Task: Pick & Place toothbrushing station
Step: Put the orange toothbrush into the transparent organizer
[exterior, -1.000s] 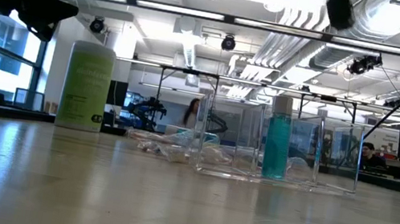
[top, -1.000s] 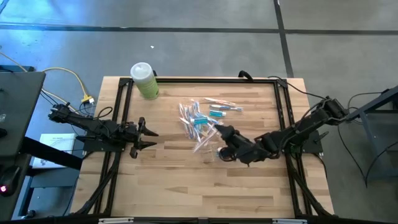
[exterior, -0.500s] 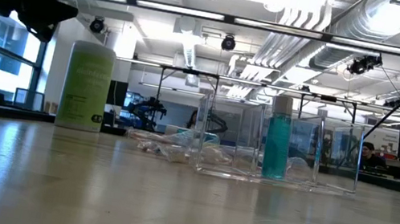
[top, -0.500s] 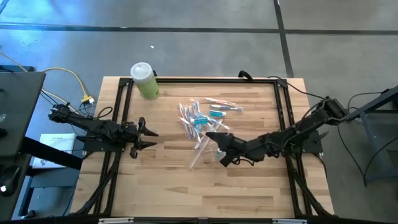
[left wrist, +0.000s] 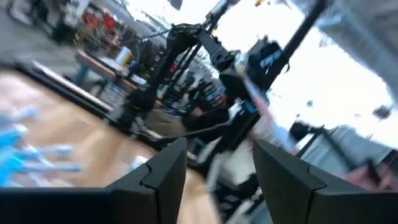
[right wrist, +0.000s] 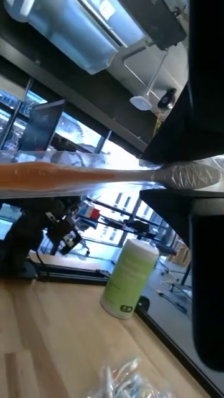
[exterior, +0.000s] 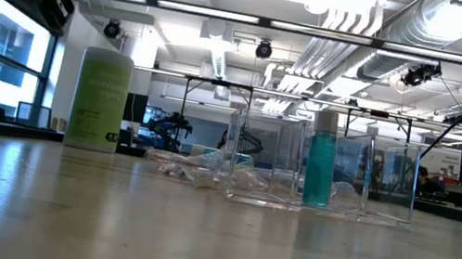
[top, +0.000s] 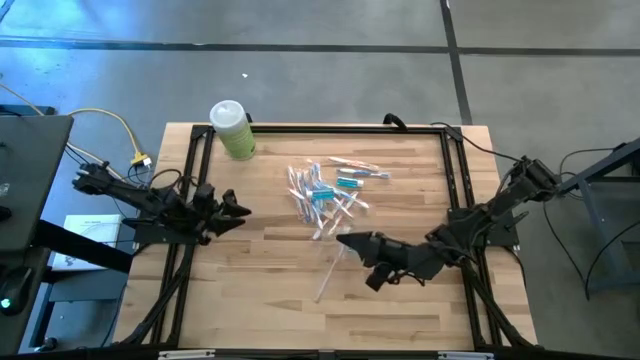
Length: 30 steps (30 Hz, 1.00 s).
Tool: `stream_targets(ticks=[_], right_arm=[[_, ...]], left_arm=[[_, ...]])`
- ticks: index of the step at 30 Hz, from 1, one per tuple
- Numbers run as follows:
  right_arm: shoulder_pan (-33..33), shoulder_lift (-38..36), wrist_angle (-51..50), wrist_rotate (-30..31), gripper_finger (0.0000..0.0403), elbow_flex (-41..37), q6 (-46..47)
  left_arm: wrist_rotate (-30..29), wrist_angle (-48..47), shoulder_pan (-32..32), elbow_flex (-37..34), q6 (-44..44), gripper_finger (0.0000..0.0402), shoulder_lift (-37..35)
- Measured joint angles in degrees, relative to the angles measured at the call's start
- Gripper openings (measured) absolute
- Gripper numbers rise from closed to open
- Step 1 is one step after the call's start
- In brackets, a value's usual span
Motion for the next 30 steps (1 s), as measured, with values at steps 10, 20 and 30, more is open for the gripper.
stream_targets(ticks=[10, 20, 30], right_arm=[[-5.3, 6.81, 0.63, -1.15, 0.0048, -0.09, -1.51], [-5.08, 7.06, 1.64, -0.85, 0.0048, -0.08, -1.52], [-5.0, 7.06, 1.28, -1.1, 0.0048, -0.08, -1.51]], left_arm=[[-0.72, 26.87, 0.07, 7.48, -6.07, 0.018, 35.36], [4.75, 42.07, 0.09, 23.64, -6.58, 0.018, 63.94], [13.73, 40.17, 1.9, 34.71, -7.96, 0.018, 72.62]])
